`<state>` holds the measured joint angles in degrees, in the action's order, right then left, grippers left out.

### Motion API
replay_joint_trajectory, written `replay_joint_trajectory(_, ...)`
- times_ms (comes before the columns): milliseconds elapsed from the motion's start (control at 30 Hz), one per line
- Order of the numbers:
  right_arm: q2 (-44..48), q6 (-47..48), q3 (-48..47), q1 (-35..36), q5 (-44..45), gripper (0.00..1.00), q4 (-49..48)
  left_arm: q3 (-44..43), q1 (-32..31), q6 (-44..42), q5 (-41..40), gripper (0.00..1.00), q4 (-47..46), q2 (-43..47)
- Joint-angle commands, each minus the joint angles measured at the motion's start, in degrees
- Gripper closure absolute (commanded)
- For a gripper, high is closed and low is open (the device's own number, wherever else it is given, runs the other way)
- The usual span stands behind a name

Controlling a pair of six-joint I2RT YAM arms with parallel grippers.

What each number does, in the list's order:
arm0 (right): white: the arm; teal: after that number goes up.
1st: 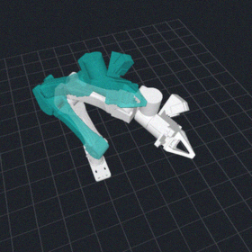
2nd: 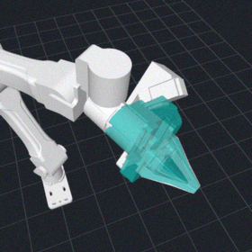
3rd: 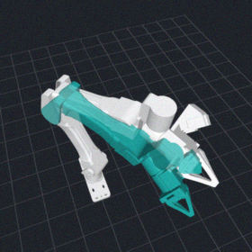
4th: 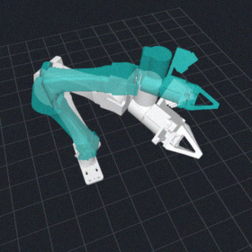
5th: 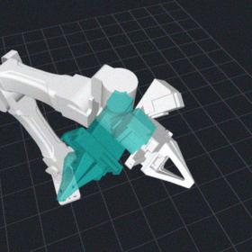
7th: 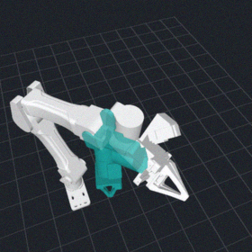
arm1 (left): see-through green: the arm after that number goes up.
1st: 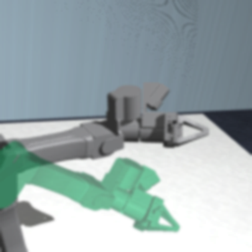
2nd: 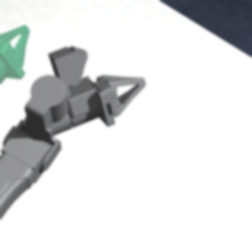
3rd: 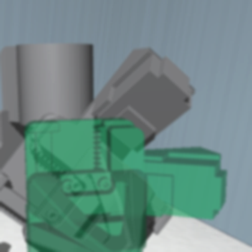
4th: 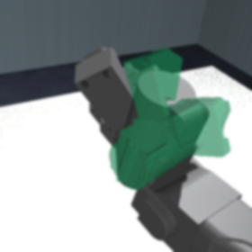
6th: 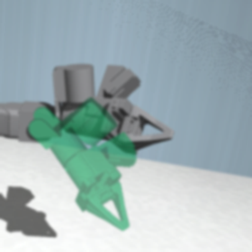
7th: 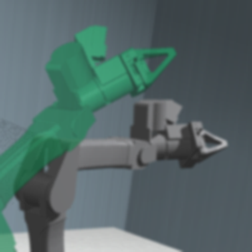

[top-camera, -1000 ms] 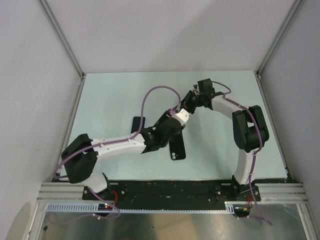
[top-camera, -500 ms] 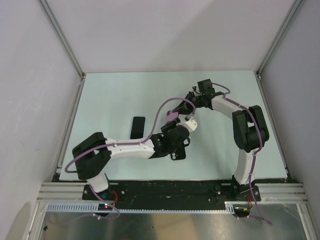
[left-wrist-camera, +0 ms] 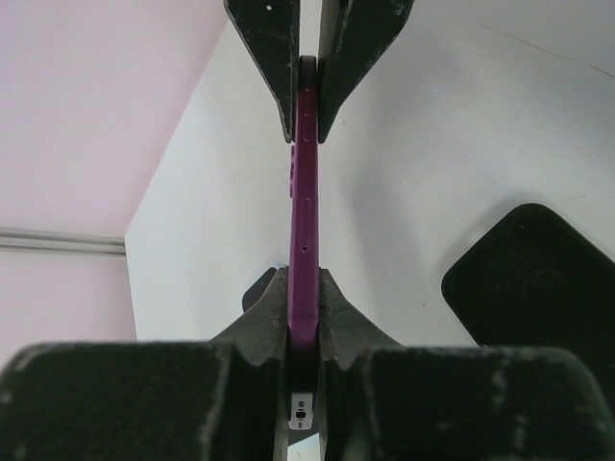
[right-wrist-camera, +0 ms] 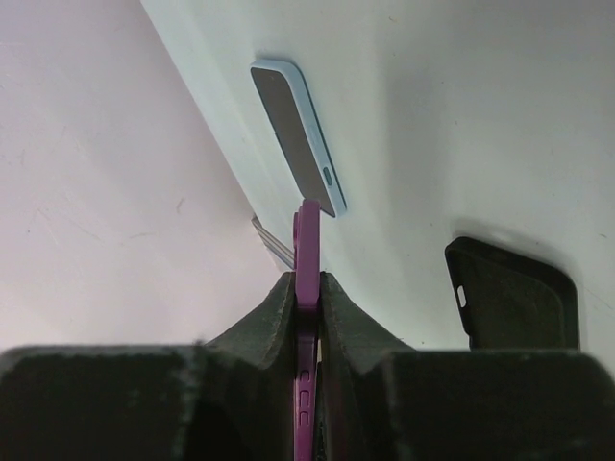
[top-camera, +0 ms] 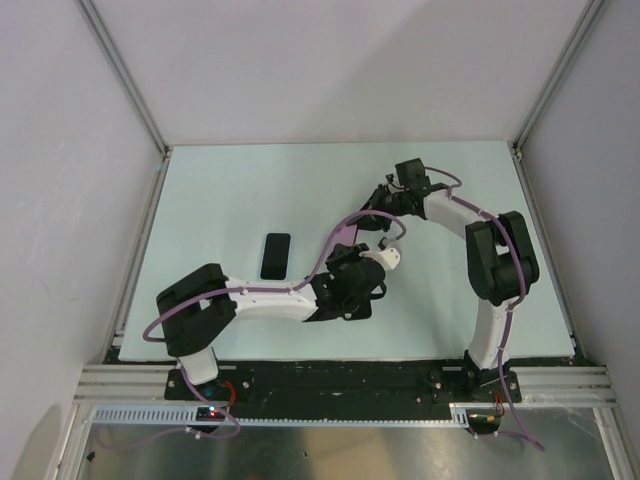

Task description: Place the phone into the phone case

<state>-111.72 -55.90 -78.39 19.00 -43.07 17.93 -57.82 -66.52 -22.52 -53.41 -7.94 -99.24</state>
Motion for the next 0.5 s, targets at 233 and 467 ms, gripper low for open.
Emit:
replay_joint_trajectory(233, 9.2, 3.3, -1.7, -0.7, 5.5, 0.4, 1.5, 0.3, 2.2, 6.3, -1.0, 1.0, -5.2, 8.1)
replay_joint_trajectory(467, 20.5, 7.0, 0.8, -3.3, 18.5, 0.21, 3.7, 1.6, 7.6, 16.7, 6.7, 1.0, 1.4, 15.4)
